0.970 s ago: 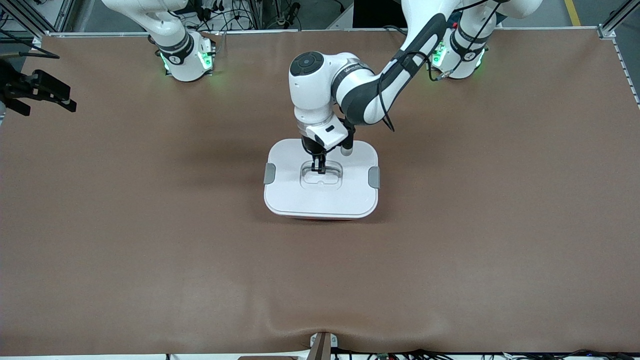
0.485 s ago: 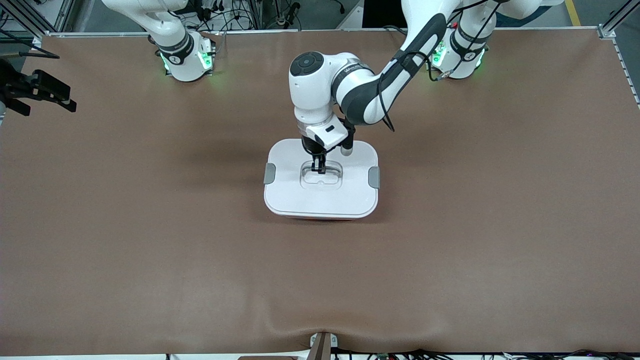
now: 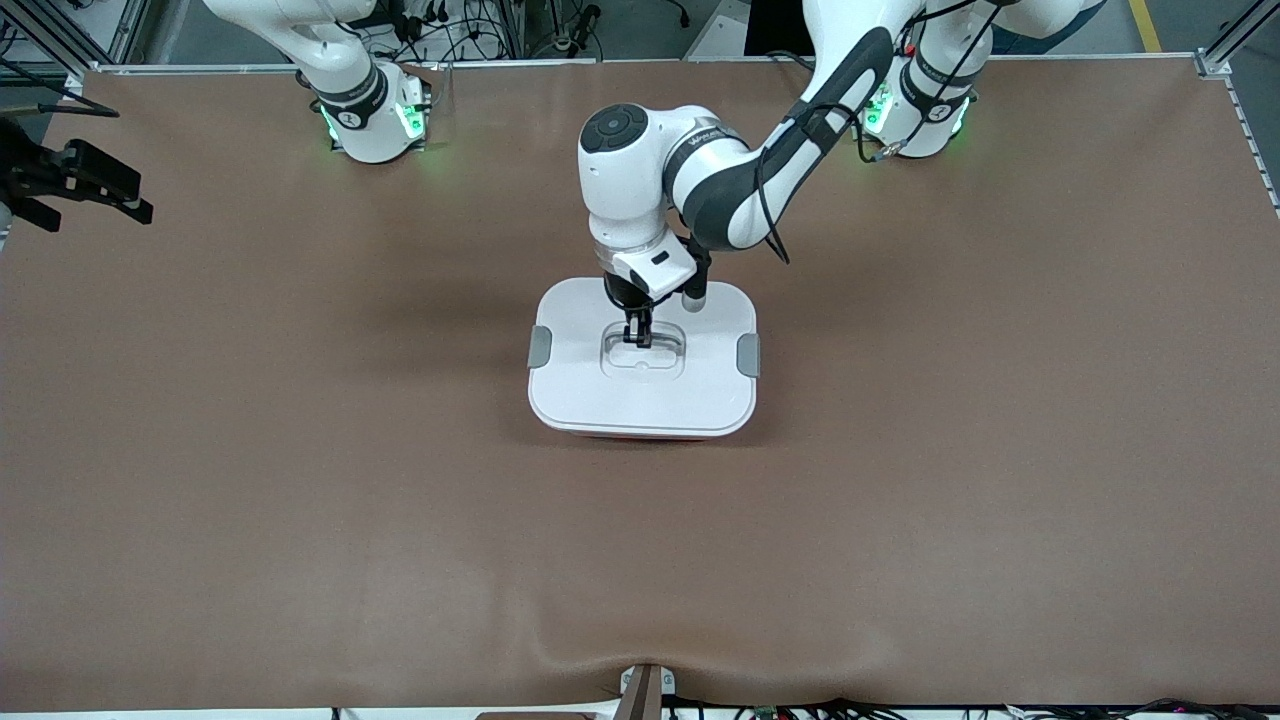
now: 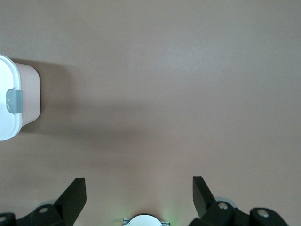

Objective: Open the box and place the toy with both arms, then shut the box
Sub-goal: 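Press the lid down with the left gripper holding the handle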

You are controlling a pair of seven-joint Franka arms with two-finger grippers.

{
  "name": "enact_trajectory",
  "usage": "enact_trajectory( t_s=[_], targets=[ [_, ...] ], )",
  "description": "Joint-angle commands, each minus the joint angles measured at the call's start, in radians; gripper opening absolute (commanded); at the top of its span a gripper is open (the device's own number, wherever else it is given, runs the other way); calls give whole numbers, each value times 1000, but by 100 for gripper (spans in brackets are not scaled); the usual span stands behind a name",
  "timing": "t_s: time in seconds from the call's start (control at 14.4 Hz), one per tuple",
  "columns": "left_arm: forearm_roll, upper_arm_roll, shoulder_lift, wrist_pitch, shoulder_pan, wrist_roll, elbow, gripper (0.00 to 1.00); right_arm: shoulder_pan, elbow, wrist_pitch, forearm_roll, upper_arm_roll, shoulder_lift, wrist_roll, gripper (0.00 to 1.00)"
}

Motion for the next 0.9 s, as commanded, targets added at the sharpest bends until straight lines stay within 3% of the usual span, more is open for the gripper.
enact_trajectory(
  t_s=[0.0, 0.42, 0.83],
  targets=[
    [0, -1, -33, 6, 8, -1, -36, 0, 11, 14, -8, -12, -4, 0, 9, 100],
    [-40, -1, -33, 7, 19, -1, -36, 7, 11, 14, -6, -12, -4, 0, 9, 100],
    [-67, -1, -29, 30, 21, -4, -36, 8, 11, 14, -6, -12, -4, 0, 9, 100]
  ],
)
